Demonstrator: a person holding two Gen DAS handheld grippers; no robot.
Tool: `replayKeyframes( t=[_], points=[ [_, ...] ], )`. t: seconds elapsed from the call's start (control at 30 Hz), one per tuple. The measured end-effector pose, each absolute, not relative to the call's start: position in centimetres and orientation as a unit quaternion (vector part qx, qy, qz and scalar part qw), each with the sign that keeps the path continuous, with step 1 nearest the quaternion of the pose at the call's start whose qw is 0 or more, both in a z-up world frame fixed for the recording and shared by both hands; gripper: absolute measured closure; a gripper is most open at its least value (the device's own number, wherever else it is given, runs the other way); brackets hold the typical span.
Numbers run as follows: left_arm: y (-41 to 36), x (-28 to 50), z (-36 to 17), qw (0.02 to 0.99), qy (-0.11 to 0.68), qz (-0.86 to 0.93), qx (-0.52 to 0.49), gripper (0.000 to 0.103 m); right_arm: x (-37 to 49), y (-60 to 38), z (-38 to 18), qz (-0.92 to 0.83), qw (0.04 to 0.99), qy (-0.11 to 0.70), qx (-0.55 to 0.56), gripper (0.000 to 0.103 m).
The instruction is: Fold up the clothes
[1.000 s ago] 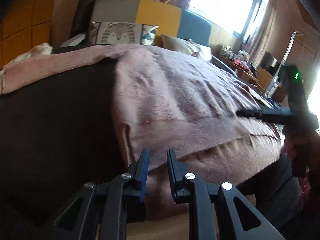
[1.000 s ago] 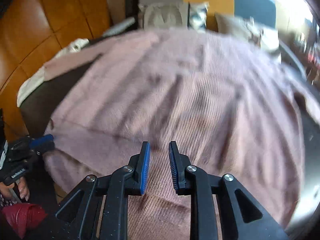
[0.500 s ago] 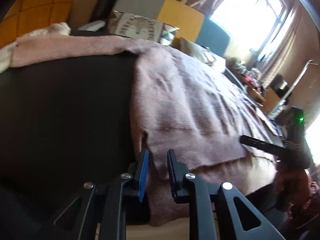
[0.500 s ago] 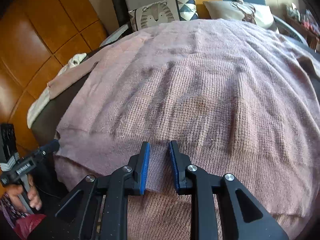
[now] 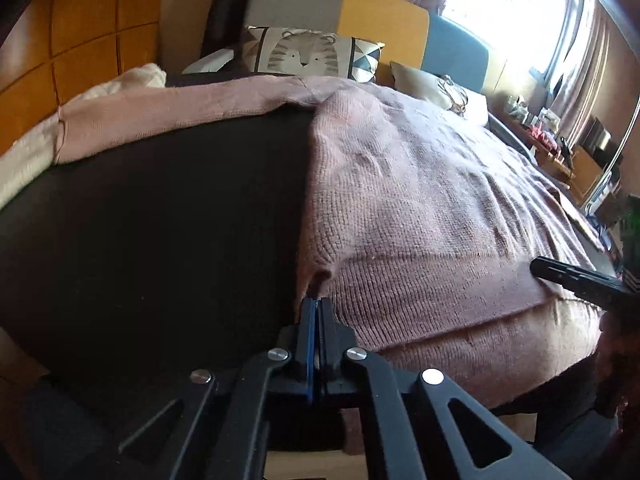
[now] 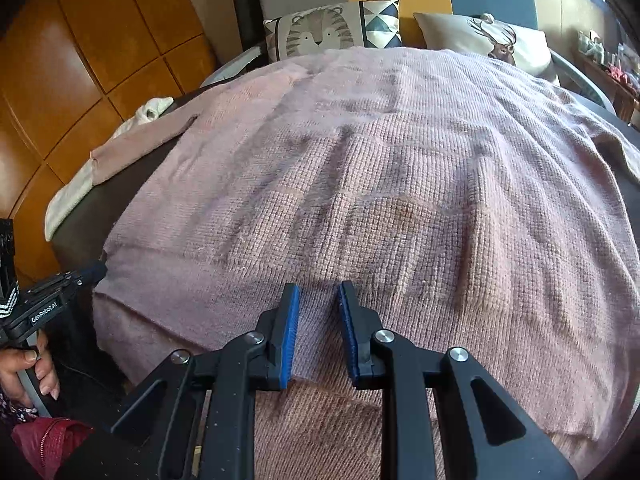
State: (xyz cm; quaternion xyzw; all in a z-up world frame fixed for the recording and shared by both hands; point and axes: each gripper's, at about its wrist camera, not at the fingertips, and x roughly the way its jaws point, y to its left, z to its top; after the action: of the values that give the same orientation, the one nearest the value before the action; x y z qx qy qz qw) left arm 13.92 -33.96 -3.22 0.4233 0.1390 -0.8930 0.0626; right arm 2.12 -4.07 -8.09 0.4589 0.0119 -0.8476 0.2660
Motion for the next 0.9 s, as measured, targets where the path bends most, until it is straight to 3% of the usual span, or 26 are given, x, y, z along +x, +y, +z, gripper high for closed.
replayKeyframes(
  t=[0.13,0.2,0.3,0.47,0.63,0.67,0.77,0.87,0.9],
  points=[
    [-35.0,14.4,-2.8,0.012,0.2,-0.89,0.41,0.101,2.3,-4.4,-7.9,-0.85,0.264,0.025,0.454,0.081],
    [-35.8,15.0,-1.8,0.0,0.233,-0.891,0.389,0.101,2.5,-4.8,-7.7,-0.848,0.271,0.045,0.452,0.071],
    [-36.0,15.1,0.9,0.018,0.234,-0.909,0.344,0.1,3.1,-4.6,-6.7,-0.855,0.279,0.046,0.435,0.067],
    [-31.0,8.6,4.9,-0.04,0.188,-0.932,0.308,0.093,2.2,-1.6,-4.1,-0.889,0.238,-0.013,0.392,0.067],
    [-23.2,0.0,2.1,-0.079,0.099,-0.916,0.38,0.091,-0.7,1.0,-3.4,-0.903,0.161,-0.033,0.397,0.061],
    [-22.0,-1.3,0.9,-0.076,0.077,-0.911,0.399,0.091,-1.2,1.0,-3.2,-0.904,0.169,-0.034,0.392,0.062],
    [-21.7,-1.6,-1.9,-0.044,0.074,-0.906,0.414,0.091,-2.1,-0.8,-3.0,-0.903,0.195,-0.01,0.384,0.077],
    [-22.6,-0.2,-2.9,-0.036,0.089,-0.912,0.399,0.091,-3.4,-3.5,-4.0,-0.89,0.234,-0.002,0.392,0.077],
    [-22.7,0.3,-3.1,-0.041,0.087,-0.916,0.388,0.091,-3.8,-4.6,-4.5,-0.883,0.249,-0.005,0.397,0.082]
  ],
)
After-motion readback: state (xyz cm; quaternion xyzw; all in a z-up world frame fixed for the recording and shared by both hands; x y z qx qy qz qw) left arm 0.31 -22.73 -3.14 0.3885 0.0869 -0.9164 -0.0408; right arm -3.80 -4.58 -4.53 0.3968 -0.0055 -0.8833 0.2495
